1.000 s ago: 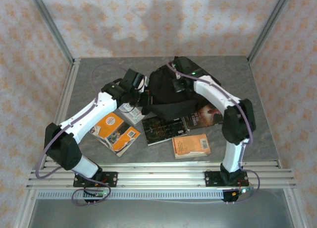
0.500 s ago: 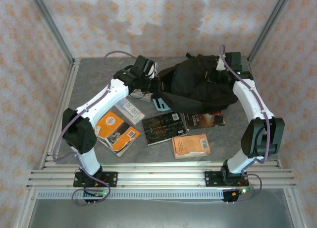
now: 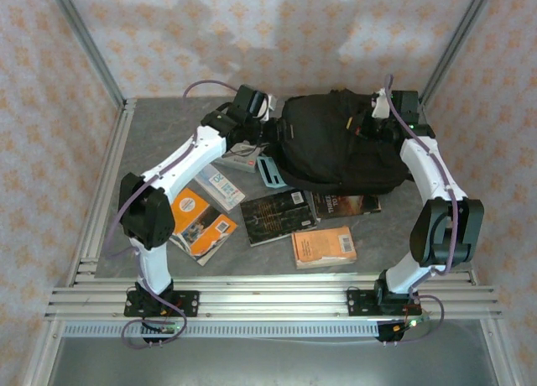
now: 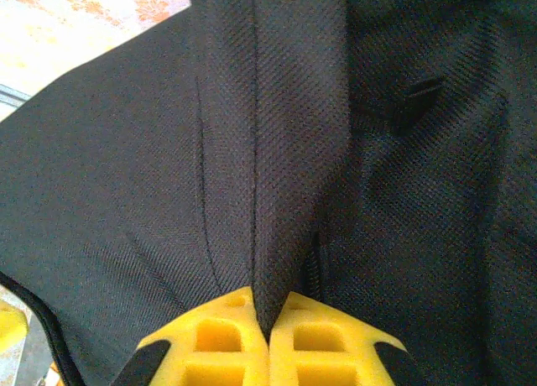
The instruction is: Pack books, pencil case, and school supplies into a backpack
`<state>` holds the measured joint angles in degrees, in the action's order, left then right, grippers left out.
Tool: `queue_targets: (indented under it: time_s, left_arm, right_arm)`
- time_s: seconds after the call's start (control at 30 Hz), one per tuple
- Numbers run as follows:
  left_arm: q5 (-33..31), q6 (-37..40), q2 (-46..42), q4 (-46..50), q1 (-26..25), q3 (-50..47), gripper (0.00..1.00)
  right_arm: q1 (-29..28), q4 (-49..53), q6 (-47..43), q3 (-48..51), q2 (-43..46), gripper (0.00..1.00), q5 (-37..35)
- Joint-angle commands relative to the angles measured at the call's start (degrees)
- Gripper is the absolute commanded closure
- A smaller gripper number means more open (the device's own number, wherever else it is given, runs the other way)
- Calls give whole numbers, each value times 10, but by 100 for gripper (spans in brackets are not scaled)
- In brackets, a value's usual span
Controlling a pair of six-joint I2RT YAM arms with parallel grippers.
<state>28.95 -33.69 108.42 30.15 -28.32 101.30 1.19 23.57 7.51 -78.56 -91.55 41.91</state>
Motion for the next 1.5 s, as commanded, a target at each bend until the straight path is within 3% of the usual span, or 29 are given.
queue_targets:
  time_s: [0.0,0.17,0.33,0.43,0.67,0.83,1.1,1.3,1.37,1.47]
  left_arm:
    - [68,-29,31,-90,10,5,56]
    - [27,-38,-21,-121,42,-42,62]
    - [19,-54,-36,-118,87,-63,89]
    - [48,-62,-8,-113,87,-57,98]
    - [78,-62,2,-144,81,-72,100]
    - [73,-45,47,-115,80,-22,100]
    - [117,-40,106,-116,65,53,100]
    - [192,-88,97,-223,47,18,100]
    - [212,-115,97,-264,39,5,100]
    - [226,-147,107,-301,22,3,100]
  right_arm:
    - [5,-44,1,-1,7,100,23]
    - [8,-38,-3,-4,7,100,17]
    - [9,-41,-3,-4,2,100,24]
    - [9,-42,-1,-4,0,100,26]
    - [9,-44,0,-1,7,100,29]
    - [9,-48,5,-2,5,100,39]
    - [9,-50,11,-1,7,100,43]
    - [9,-37,9,-8,3,100,19]
    - [9,-30,11,-14,1,91,2]
    - [9,-13,22,-25,-1,63,-21]
